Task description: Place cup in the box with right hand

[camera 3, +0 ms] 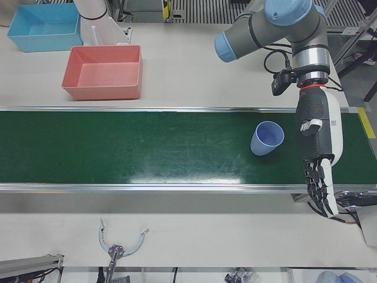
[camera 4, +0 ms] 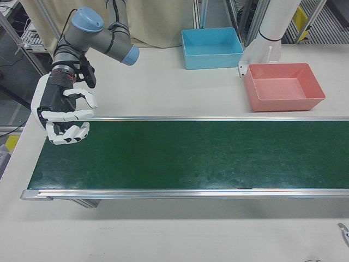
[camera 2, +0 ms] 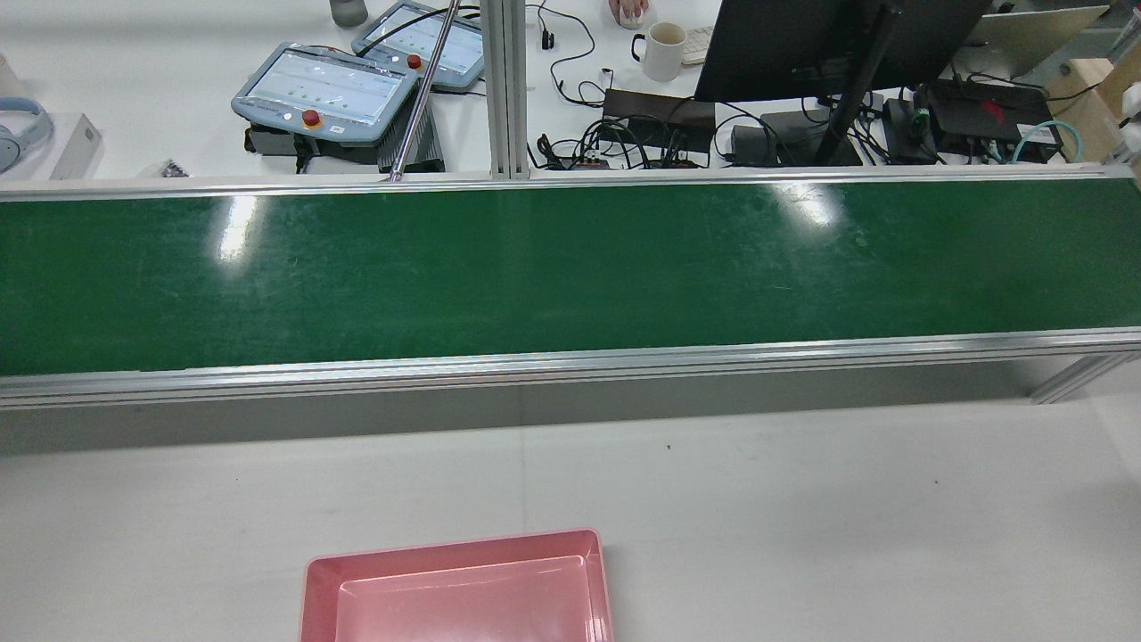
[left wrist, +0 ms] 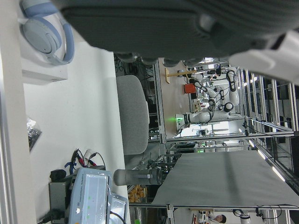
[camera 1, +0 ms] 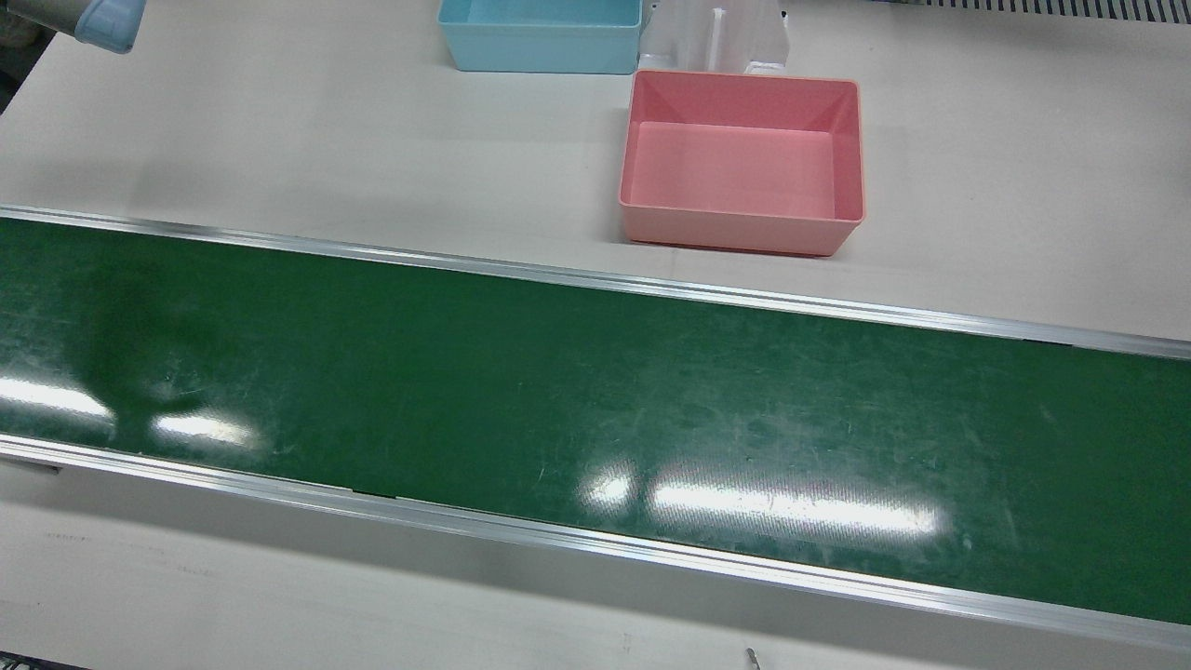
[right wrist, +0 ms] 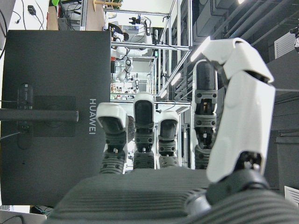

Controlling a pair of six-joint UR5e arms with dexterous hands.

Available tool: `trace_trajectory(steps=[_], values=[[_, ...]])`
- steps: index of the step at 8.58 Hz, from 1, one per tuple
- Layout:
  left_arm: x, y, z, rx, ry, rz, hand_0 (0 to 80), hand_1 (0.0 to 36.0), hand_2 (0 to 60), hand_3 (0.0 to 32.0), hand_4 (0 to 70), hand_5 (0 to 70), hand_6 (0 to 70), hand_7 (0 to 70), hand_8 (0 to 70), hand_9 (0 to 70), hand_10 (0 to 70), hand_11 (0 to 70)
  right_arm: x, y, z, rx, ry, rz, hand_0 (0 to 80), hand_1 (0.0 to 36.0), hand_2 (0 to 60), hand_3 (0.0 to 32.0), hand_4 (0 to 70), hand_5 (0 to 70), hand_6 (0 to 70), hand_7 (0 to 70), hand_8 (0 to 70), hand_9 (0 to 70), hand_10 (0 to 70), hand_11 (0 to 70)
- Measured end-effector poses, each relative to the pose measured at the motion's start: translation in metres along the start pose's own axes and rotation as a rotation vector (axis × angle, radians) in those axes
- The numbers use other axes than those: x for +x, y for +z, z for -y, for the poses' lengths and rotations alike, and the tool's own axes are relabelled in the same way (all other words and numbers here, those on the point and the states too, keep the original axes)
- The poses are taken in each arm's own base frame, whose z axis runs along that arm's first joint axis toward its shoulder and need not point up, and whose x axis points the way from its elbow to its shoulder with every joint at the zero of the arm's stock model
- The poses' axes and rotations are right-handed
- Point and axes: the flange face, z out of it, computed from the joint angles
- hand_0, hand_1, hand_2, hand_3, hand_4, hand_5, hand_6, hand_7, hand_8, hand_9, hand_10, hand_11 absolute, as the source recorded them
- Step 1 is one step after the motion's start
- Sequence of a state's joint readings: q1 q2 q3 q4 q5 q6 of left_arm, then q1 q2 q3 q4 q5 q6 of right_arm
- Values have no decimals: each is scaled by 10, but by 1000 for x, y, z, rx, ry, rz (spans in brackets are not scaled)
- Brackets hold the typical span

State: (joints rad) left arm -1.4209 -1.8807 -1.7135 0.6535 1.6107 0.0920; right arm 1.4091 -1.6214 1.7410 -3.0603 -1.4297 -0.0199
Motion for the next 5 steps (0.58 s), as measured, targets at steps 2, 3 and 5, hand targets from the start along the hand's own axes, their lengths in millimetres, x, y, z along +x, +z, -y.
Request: trace_trajectory(steps=[2, 3, 5], values=[[0, 0, 0, 0, 0, 0, 0, 0, 0, 0, 0, 0, 0, 0, 0, 0, 0, 0, 0, 0, 0, -1, 0, 1, 554, 224, 325, 0, 629, 121, 231, 700, 389, 565, 466, 662], [0, 0, 0, 1, 0, 0, 0, 0, 0, 0, 0, 0, 0, 0, 0, 0, 0, 0, 0, 0, 0, -1, 0, 2, 553, 226, 325, 0, 626, 120, 229, 700, 385, 559, 459, 652], [0, 0, 1, 1, 0, 0, 0, 0, 0, 0, 0, 0, 0, 0, 0, 0, 0, 0, 0, 0, 0, 0, 0, 2, 552, 224, 324, 0, 616, 120, 227, 700, 382, 556, 461, 655]])
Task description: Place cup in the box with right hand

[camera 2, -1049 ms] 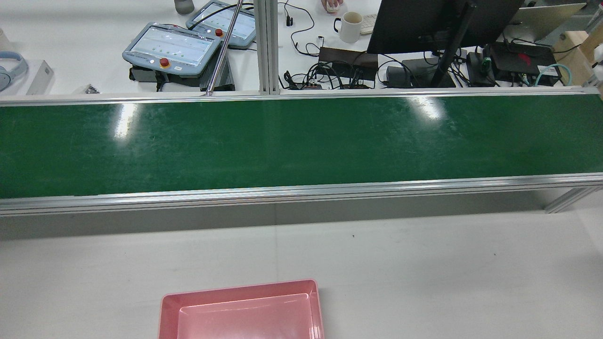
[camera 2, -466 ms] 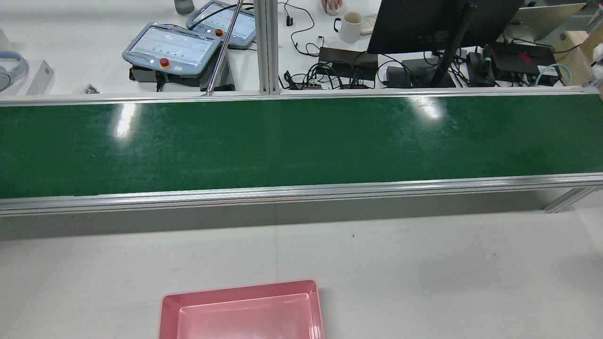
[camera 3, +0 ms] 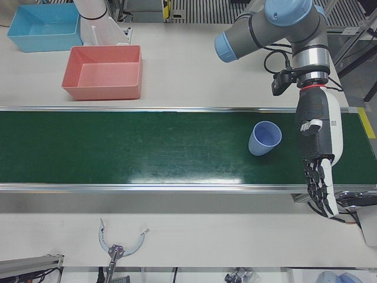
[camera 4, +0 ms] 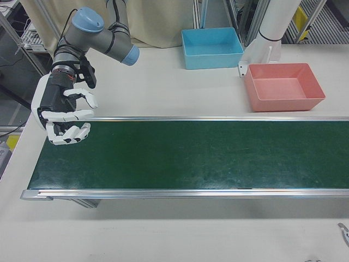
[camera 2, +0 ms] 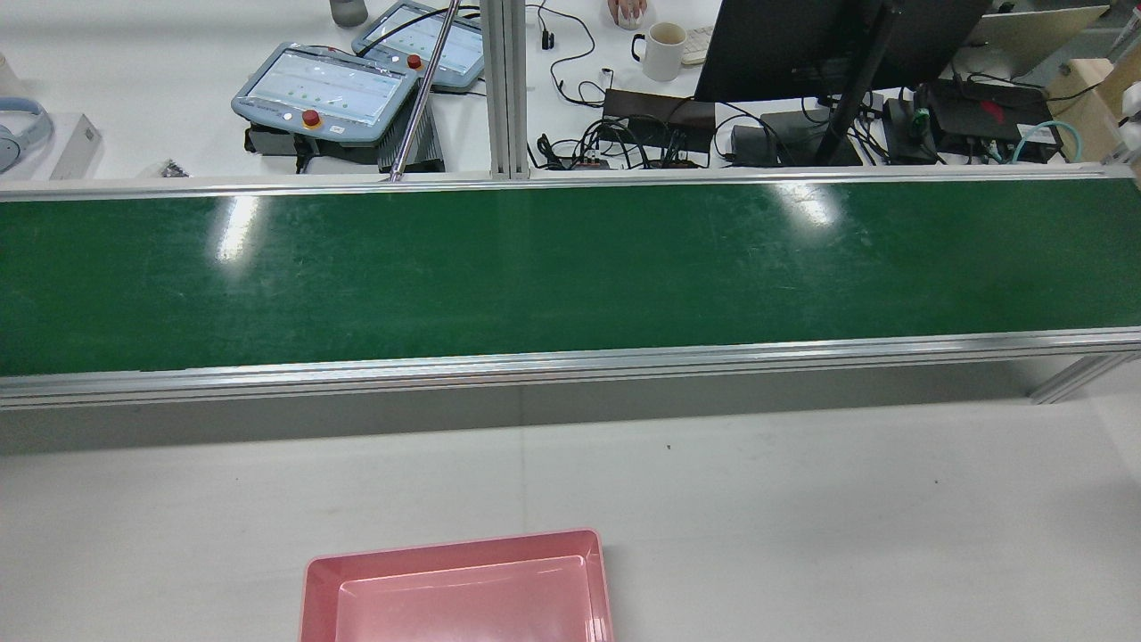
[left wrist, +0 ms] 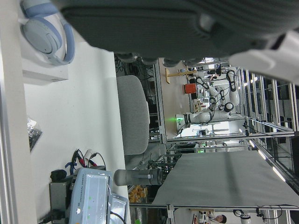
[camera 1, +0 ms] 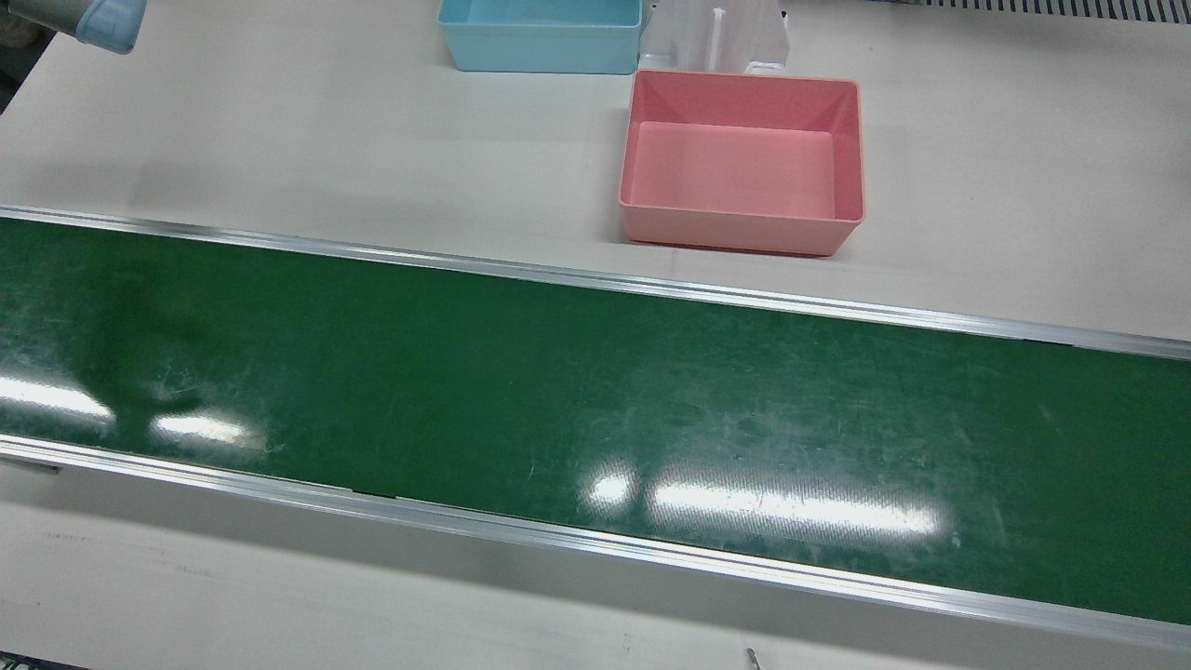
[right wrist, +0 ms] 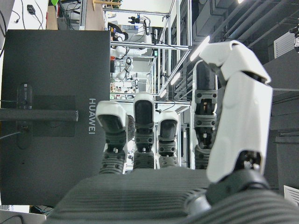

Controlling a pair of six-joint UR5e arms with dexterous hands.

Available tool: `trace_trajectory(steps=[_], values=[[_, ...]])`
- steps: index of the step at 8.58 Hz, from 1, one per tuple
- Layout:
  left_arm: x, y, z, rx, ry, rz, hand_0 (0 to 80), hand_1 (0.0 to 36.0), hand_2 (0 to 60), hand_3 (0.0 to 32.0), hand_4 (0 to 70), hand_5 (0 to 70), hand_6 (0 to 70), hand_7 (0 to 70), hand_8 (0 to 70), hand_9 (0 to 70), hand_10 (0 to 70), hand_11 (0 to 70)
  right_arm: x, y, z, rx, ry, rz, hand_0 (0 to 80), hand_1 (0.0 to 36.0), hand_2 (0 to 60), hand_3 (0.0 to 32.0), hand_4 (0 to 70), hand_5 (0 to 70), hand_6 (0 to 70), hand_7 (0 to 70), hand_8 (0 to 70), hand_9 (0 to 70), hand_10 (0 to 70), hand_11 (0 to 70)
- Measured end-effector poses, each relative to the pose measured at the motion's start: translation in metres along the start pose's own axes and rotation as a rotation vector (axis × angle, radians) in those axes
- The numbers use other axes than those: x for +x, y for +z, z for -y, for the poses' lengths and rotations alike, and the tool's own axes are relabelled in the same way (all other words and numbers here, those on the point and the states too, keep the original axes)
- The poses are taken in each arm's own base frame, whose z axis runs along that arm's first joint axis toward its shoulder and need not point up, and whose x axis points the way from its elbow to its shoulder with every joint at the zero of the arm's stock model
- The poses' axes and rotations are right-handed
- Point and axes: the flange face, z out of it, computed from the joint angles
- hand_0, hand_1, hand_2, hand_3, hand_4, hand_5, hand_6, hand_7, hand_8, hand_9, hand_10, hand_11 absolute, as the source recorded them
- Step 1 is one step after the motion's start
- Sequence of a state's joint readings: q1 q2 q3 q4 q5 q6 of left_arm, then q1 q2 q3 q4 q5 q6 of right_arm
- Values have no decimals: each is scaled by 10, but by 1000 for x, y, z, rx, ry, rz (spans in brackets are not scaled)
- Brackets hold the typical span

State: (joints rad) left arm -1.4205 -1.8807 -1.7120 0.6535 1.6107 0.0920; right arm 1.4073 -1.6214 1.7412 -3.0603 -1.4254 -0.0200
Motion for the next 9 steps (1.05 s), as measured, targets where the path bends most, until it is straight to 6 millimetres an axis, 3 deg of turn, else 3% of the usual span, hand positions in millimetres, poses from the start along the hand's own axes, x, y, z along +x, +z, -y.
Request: trace_trajectory(steps=[1, 3, 9], values=[[0, 0, 0, 0, 0, 0, 0, 0, 0, 0, 0, 0, 0, 0, 0, 0, 0, 0, 0, 0, 0, 0, 0, 0, 550, 223, 328, 0, 626, 121, 230, 700, 388, 563, 470, 667], [0, 0, 0, 0, 0, 0, 0, 0, 0, 0, 0, 0, 0, 0, 0, 0, 0, 0, 0, 0, 0, 0, 1, 0, 545, 218, 318, 0, 580, 119, 216, 698, 371, 538, 460, 653], [0, 0, 0, 0, 0, -1, 0, 0, 0, 0, 0, 0, 0, 0, 0, 0, 0, 0, 0, -1, 0, 1, 4, 0, 558, 230, 322, 0, 622, 120, 225, 700, 379, 552, 452, 642]])
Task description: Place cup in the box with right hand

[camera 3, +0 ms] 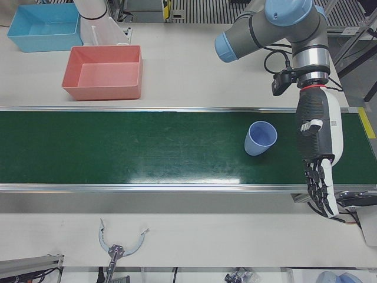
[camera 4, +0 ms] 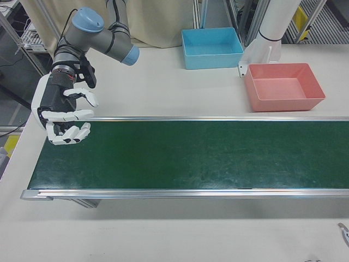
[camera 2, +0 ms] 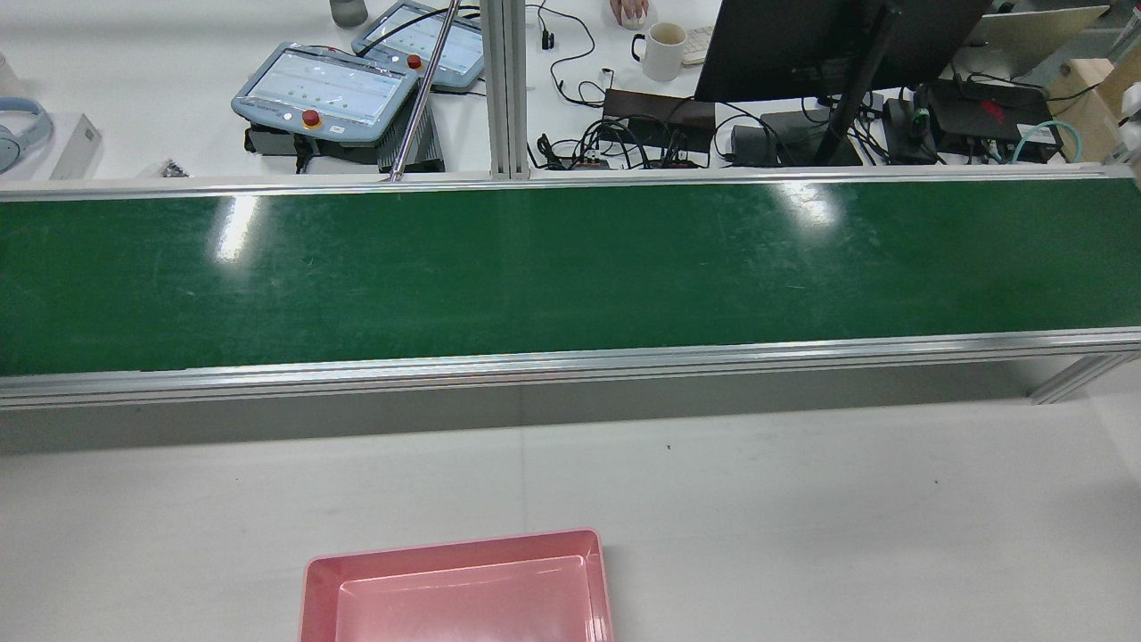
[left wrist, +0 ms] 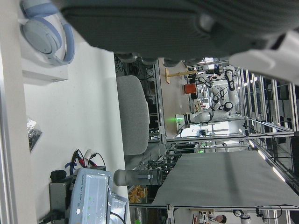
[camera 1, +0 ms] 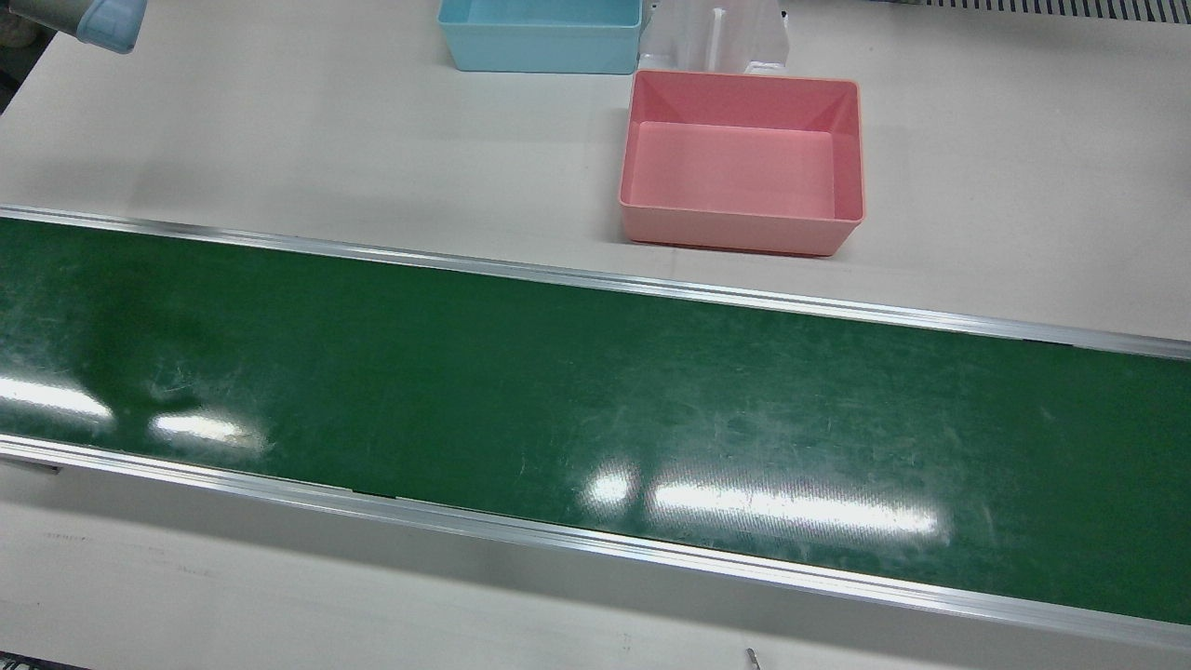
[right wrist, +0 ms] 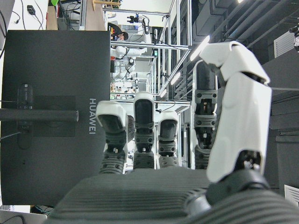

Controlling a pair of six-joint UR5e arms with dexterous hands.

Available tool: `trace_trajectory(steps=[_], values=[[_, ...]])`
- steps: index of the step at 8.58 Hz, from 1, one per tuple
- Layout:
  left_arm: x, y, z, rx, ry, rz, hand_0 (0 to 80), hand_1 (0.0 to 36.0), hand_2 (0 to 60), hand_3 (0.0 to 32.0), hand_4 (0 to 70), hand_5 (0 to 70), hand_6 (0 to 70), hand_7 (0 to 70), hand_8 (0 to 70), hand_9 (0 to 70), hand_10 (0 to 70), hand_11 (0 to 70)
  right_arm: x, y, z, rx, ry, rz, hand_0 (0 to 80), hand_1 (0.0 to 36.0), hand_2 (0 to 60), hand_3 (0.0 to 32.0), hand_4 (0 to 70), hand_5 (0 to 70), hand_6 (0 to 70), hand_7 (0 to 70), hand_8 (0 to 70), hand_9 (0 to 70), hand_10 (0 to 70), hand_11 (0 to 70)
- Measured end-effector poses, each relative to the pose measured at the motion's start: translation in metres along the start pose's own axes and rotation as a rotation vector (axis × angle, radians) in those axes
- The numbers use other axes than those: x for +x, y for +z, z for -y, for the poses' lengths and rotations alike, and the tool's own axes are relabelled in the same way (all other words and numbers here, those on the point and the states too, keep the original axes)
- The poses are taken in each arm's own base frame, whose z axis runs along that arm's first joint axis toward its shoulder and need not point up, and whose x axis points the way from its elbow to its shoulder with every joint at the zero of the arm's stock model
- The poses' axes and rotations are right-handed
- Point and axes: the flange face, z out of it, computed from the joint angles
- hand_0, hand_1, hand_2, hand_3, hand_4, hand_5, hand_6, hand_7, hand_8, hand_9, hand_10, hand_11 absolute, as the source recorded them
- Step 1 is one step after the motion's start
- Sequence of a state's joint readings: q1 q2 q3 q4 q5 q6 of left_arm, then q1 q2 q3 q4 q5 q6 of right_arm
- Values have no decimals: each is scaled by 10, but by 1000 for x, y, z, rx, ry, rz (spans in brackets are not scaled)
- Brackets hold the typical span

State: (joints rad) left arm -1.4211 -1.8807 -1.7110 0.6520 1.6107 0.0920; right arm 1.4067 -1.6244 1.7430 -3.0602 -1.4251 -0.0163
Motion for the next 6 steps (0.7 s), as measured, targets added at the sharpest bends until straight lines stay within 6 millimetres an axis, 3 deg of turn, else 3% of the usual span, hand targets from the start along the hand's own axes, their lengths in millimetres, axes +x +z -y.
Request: trace_trajectory(steps=[4, 6], values=[[0, 0, 0, 0, 0, 0, 0, 0, 0, 0, 0, 0, 0, 0, 0, 0, 0, 0, 0, 0, -1, -2, 0, 0, 554, 229, 310, 0, 564, 118, 209, 693, 357, 522, 433, 615], [0, 0, 0, 0, 0, 0, 0, 0, 0, 0, 0, 0, 0, 0, 0, 0, 0, 0, 0, 0, -1, -2, 1, 0, 557, 230, 313, 0, 572, 119, 212, 700, 363, 529, 437, 621]])
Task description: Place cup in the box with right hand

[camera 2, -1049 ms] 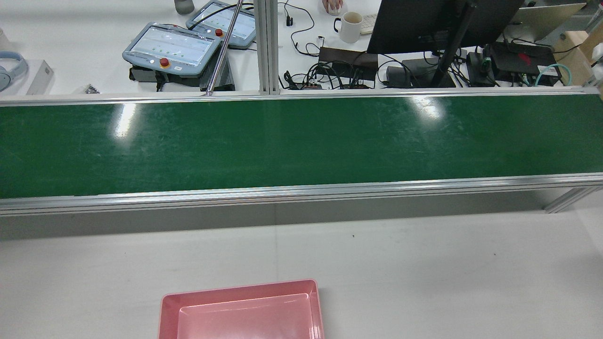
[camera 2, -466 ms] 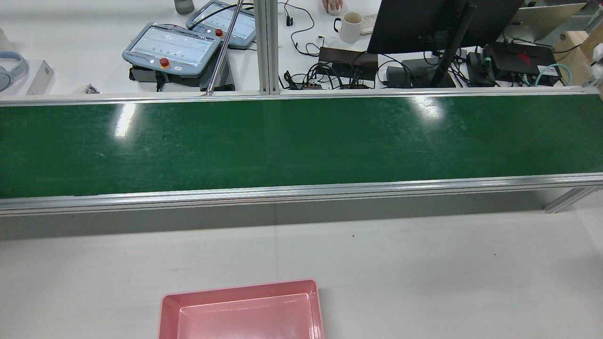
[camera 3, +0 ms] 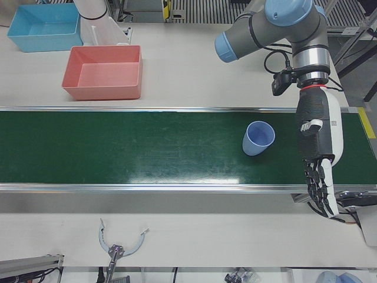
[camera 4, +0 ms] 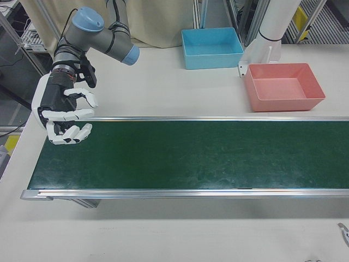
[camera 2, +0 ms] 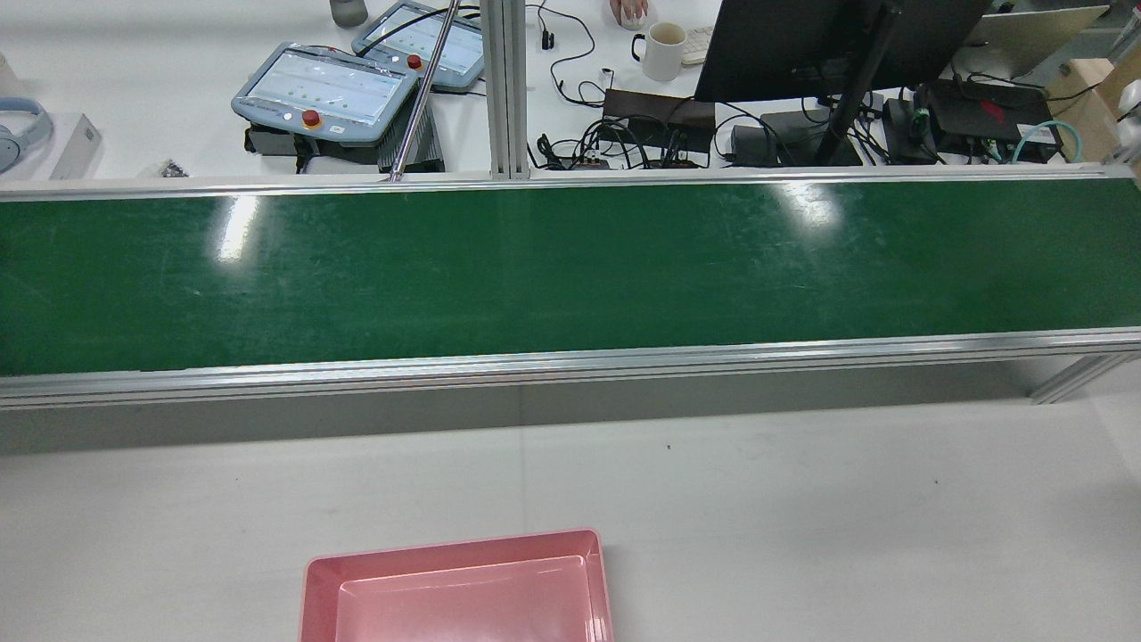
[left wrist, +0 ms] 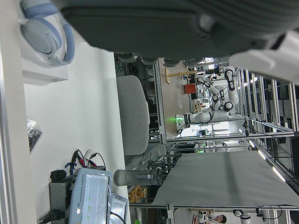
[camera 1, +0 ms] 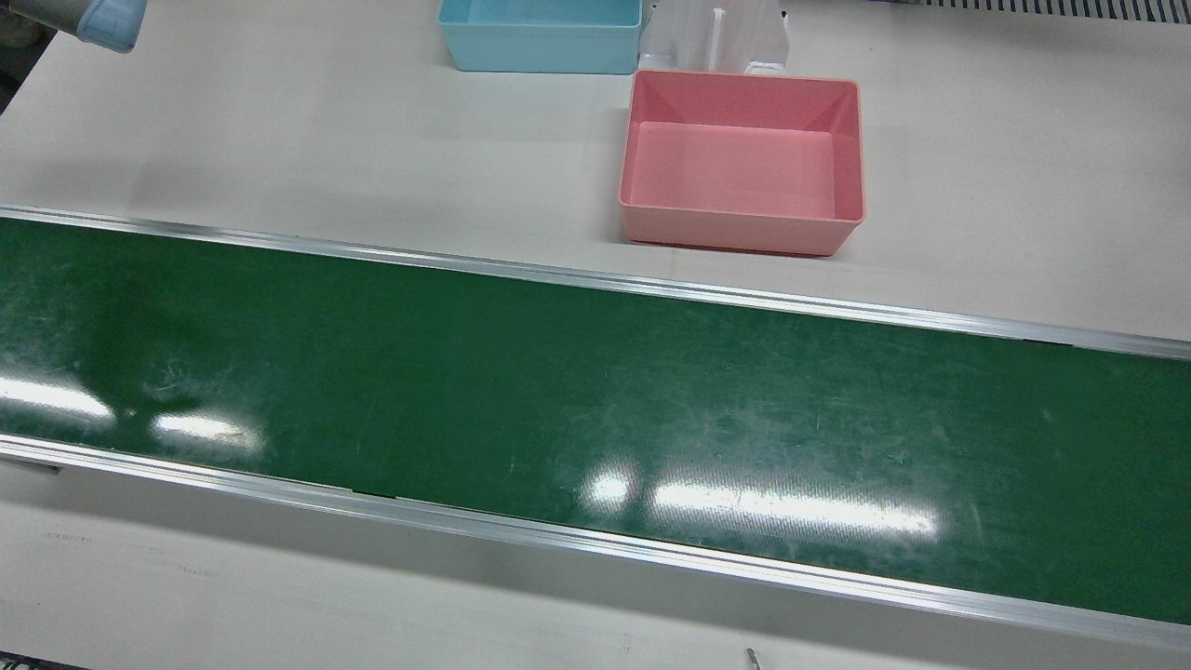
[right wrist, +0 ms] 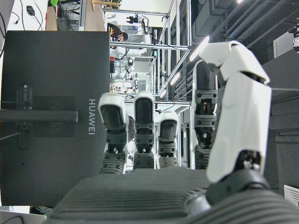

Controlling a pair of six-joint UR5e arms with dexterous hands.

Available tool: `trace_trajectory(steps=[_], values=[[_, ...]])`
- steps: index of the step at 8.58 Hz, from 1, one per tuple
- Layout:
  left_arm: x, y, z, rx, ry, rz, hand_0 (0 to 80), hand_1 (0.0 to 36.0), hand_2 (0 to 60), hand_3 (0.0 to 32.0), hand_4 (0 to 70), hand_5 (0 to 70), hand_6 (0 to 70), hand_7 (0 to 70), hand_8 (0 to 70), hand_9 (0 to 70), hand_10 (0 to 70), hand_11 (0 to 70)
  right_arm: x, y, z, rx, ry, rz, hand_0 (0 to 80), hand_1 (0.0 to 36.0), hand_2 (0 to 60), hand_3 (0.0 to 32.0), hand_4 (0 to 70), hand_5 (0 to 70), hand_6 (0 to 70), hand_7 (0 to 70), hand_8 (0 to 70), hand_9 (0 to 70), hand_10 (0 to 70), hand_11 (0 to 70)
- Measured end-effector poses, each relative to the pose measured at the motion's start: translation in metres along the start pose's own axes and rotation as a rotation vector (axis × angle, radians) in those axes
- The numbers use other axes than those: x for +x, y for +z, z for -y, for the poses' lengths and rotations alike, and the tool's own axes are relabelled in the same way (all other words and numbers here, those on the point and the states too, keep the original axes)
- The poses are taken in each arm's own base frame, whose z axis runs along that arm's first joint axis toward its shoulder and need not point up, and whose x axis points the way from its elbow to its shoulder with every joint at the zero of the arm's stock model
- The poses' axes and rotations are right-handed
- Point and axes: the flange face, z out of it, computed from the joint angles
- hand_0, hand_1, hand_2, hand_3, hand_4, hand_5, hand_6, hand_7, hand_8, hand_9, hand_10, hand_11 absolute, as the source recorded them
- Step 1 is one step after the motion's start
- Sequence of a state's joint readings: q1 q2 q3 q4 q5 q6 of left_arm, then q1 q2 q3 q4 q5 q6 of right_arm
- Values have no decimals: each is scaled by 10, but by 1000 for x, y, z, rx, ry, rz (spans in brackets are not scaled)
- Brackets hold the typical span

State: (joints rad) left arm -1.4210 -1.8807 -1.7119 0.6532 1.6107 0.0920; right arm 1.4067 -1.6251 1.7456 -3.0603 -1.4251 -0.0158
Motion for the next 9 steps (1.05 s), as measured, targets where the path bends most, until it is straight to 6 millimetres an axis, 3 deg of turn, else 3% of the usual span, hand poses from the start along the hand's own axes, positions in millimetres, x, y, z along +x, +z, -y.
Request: trace_trajectory(steps=[9], values=[[0, 0, 0, -1, 0, 0, 0, 0, 0, 0, 0, 0, 0, 0, 0, 0, 0, 0, 0, 0, -1, -2, 1, 0, 560, 233, 308, 0, 556, 118, 205, 686, 352, 515, 421, 598]])
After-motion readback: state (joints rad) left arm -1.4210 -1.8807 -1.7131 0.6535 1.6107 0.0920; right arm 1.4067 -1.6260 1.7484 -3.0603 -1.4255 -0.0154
